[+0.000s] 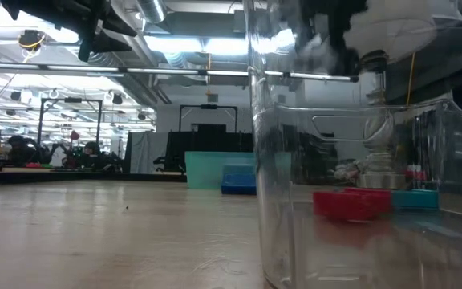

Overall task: Pick & Place Office items
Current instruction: Put the white digital timer into the transparent bin, then put the dark blue digital timer into the transparent bin

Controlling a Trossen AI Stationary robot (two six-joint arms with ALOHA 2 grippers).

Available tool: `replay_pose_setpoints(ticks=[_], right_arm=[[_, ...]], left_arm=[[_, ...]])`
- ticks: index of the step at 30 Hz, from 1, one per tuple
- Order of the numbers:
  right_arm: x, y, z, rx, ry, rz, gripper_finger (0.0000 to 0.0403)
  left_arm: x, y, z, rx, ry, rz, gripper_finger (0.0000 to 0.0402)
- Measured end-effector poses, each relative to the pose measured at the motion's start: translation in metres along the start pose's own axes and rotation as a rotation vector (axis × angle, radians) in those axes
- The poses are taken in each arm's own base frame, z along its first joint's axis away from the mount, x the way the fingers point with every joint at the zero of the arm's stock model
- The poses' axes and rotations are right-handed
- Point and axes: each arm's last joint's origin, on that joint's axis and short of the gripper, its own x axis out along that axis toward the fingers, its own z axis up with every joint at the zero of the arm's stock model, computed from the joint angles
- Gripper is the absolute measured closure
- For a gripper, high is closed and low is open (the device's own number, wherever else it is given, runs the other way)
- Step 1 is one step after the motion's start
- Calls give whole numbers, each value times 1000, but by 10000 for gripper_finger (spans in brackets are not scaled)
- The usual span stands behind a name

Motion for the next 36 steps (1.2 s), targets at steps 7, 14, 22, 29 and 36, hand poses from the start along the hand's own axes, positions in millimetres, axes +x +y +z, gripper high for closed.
replay_pose_setpoints(ticks=[7,14,22,29,36], right_arm=[[21,38,-46,-79,138,42,264],[64,49,-77,-155,289,-4,263],[89,45,-68,-195,355,47,148],[81,40,-54,-242,333,76,145],[38,34,-28,-269,188,156,201]], left_arm=[[3,2,-1,-4,9,8,199],[9,5,-3,-16,38,13,199],[11,6,-3,-17,43,7,199],[11,6,-3,-18,43,7,199],[11,6,-3,-19,43,7,199]])
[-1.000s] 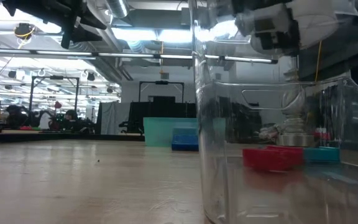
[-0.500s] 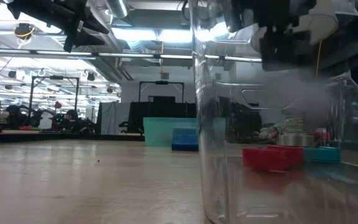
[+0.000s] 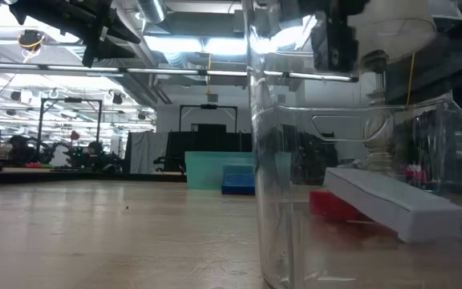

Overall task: Pick & Place Office items
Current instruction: Put the dark blue digital timer into the transparent bin

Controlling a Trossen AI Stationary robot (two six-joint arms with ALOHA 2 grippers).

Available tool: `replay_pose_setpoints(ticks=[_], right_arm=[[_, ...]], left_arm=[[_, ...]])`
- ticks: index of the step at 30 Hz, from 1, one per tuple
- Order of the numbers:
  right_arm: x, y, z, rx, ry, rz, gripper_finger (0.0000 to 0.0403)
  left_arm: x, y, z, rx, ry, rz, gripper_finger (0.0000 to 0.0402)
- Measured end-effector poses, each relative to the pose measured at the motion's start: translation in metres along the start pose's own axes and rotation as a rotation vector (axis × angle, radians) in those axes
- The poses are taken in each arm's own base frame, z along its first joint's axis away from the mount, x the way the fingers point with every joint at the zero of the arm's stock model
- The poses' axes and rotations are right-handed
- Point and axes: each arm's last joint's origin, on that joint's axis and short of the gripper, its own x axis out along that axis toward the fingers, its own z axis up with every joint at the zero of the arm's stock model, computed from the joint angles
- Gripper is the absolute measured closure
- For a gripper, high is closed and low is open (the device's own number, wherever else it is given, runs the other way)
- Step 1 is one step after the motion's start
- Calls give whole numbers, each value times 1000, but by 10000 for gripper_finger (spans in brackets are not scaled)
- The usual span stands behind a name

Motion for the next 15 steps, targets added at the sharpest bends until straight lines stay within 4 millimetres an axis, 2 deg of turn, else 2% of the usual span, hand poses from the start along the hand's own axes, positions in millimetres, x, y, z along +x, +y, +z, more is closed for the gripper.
replay_pose_setpoints(ticks=[3,7,12,15], right_arm=[[-25,-6,11,2,-112,20,216],[-44,-17,28,-45,-221,-44,219],[-47,-26,56,-294,-299,-336,219],[-43,-28,77,-402,-284,-406,219]], left_arm=[[0,0,0,0,0,0,199],[0,0,0,1,0,0,199],[0,0,0,0,-2,3,199],[0,0,0,-1,-2,3,199]])
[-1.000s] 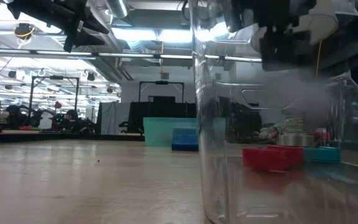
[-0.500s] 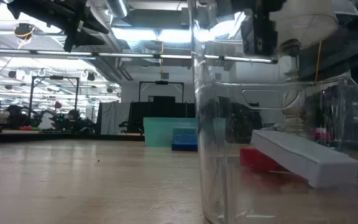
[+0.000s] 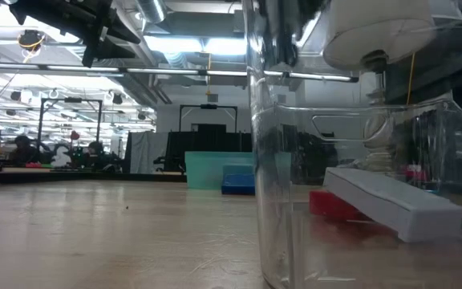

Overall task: Pick & Place Office items
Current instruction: Put the dark blue digital timer into the transparent bin

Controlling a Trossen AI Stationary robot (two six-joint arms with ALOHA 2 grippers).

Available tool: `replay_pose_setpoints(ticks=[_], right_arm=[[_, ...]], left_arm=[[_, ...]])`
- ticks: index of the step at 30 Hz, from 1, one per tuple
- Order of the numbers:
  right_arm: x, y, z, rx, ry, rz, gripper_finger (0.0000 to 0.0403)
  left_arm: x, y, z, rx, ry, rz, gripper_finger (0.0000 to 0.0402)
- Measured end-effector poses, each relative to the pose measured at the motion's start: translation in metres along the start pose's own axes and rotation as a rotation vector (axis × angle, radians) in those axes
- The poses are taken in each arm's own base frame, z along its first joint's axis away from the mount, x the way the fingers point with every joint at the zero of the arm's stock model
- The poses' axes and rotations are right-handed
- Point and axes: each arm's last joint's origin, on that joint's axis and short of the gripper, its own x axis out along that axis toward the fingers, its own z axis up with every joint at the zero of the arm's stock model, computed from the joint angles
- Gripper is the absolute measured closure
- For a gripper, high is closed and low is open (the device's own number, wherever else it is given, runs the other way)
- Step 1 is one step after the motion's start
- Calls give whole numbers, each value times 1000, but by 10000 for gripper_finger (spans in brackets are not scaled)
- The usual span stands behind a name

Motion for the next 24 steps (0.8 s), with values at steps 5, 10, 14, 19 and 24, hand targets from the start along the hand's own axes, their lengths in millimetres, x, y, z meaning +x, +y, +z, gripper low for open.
replay_pose_setpoints(ticks=[5,10,14,19,24], right_arm=[[44,-14,10,-132,148,-6,219],[93,-23,-2,-141,319,45,218],[117,-20,-14,-144,397,94,218],[130,-11,-20,-153,429,136,218],[131,-9,-20,-151,421,137,218]], left_arm=[[0,0,0,1,0,1,199],[0,0,0,9,-2,8,199],[0,0,0,10,-4,15,199],[0,1,0,23,-8,25,199],[2,2,0,24,0,34,199]])
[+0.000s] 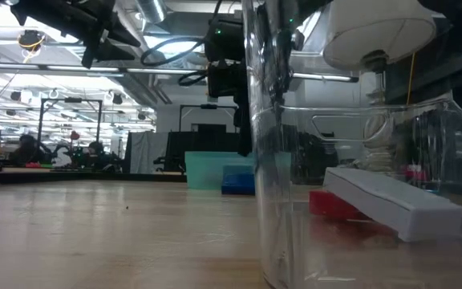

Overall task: Pick & Place Office items
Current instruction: Put the dark blue digital timer into the transparent bin

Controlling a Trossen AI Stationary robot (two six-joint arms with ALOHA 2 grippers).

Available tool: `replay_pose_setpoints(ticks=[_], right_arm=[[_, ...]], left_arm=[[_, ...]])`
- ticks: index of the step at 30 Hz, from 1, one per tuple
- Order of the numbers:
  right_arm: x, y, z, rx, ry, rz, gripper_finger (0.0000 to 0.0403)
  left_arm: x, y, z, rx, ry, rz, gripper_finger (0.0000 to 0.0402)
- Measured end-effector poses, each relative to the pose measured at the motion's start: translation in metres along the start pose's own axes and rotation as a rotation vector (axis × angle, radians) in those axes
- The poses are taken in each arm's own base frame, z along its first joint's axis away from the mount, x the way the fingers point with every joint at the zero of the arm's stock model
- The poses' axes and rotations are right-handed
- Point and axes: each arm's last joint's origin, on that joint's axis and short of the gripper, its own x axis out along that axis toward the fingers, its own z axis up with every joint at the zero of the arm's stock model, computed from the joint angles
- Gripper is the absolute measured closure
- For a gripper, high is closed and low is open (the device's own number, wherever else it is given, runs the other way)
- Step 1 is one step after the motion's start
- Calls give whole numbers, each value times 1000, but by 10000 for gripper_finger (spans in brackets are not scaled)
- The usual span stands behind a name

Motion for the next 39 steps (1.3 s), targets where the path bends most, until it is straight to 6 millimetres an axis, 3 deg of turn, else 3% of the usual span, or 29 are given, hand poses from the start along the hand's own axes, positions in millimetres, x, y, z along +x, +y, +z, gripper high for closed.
replay_pose_setpoints(ticks=[6,16,23,27,32,35,39], right_arm=[[2,-3,-1,25,-1,-2,218],[47,-8,-7,109,112,-16,218],[56,-10,-7,144,121,-26,217],[42,-7,0,155,85,32,217],[11,5,26,144,-42,149,217],[-4,10,36,115,-76,123,217],[-8,5,37,117,-76,59,217]], left_arm=[[5,2,-1,-8,20,6,199],[8,3,-3,12,36,0,199],[8,3,-3,13,37,-2,199],[8,3,-3,13,37,-3,199],[8,3,-3,13,41,-17,199],[8,3,-3,13,41,-17,199],[8,3,-3,13,41,-17,199]])
